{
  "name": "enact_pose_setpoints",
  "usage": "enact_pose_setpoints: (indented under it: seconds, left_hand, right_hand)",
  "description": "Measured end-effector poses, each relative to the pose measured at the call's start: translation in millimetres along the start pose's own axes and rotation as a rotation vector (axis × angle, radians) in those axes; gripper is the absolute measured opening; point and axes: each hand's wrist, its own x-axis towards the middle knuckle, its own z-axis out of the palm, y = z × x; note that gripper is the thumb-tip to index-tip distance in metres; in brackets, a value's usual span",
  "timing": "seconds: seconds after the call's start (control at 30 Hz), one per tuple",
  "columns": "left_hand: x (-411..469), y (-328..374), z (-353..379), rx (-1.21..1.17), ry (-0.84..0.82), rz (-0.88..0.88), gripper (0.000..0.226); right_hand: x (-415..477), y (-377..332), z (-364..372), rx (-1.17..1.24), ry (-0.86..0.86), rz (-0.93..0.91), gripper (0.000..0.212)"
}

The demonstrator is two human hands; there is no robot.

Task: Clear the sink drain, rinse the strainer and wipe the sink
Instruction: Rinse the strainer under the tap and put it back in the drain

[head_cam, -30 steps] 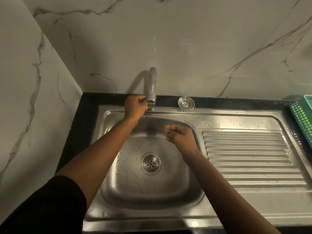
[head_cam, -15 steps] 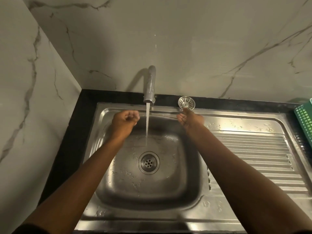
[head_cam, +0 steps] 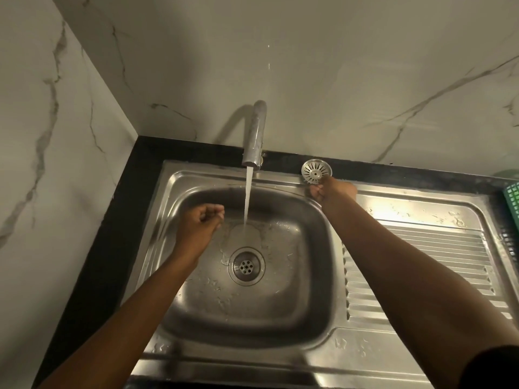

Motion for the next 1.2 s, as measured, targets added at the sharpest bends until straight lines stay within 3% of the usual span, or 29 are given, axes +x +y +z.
enact_pose_setpoints:
  seconds: [0.17, 0.3, 0.4, 0.53, 0.63, 0.7, 0.83, 0.97, 1.1, 1.2]
  left_hand:
    - [8.6, 10.0, 14.6, -0.043, -0.024, 0.028, 0.016]
    - [19.4, 23.3, 23.8, -0.09, -0.026, 0.021, 0.015]
    - [24.0, 28.7, 27.8, -0.09, -0.136, -0.101, 0.022]
    - [16.1, 27.7, 26.4, -0.107, -0.263, -0.176, 0.019]
    - [9.9, 27.8, 17.4, -0.162, -0.252, -0.185, 0.014]
    - [8.0, 25.1, 11.7, -0.164, -0.208, -0.201, 0.01]
    - [-1.1, 21.5, 3.0, -0.174, -0.194, -0.222, 0.019]
    - [-10.6, 19.4, -2.1, -0.238, -0.18, -0.236, 0.017]
    - [-15.6, 21.1, -2.1, -0.289, -0.141, -0.211, 0.012]
    - [-16.8, 24.5, 0.3, -0.331, -0.101, -0.163, 0.014]
  right_hand:
    - [-22.1, 16.2, -3.0, -0.169, -0.05, -0.126, 0.016]
    - [-62.6, 39.3, 2.5, -0.378, -0.251, -0.298, 0.011]
    - [-94.7, 48.8, 12.4, -0.6, -0.409, -0.474, 0.011]
    - [-126.8, 50.9, 23.6, -0.861, -0.417, -0.739, 0.026]
    - [-136.2, 46.8, 28.0, -0.934, -0.397, -0.833, 0.033]
    - [-138.8, 45.3, 30.0, -0.978, -0.421, -0.865, 0.034]
    - [-144.5, 42.0, 35.5, -1.068, -0.52, -0.879, 0.016]
    - [-145.1, 40.9, 42.0, -0.953, -0.554, -0.804, 0.018]
    - [-148.3, 39.4, 42.1, -0.905, -0.584, -0.812, 0.005]
    - [-151.2, 37.2, 37.4, -0.87, -0.606, -0.804, 0.014]
